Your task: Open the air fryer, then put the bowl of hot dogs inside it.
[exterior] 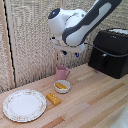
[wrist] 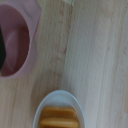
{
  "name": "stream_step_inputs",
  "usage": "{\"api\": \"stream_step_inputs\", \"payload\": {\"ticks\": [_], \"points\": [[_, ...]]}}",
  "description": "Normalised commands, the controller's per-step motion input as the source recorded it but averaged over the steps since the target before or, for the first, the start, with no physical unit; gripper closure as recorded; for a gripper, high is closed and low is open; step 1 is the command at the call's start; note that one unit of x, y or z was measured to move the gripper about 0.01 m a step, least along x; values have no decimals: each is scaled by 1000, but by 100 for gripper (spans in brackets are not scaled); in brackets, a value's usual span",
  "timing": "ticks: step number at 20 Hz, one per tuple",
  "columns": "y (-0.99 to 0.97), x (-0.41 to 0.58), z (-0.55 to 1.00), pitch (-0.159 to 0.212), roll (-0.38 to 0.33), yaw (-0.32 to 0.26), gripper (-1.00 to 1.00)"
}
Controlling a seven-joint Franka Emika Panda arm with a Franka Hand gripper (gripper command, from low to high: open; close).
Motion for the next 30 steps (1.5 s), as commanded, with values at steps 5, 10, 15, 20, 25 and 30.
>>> {"api": "stream_step_inputs", "payload": {"ticks": [5,10,15,20,25,30], "points": [[-264,0,-210,-187,-256,-98,-100],[-390,0,-279,-149,-169,-34,-100],[-471,-16,-301,-102,-86,-1,-100],[-533,-153,-376,-112,-38,0,-100],[-654,-158,-326,-91,-44,0,-100],[-659,-115,-252,-74,-68,4,-100]]}}
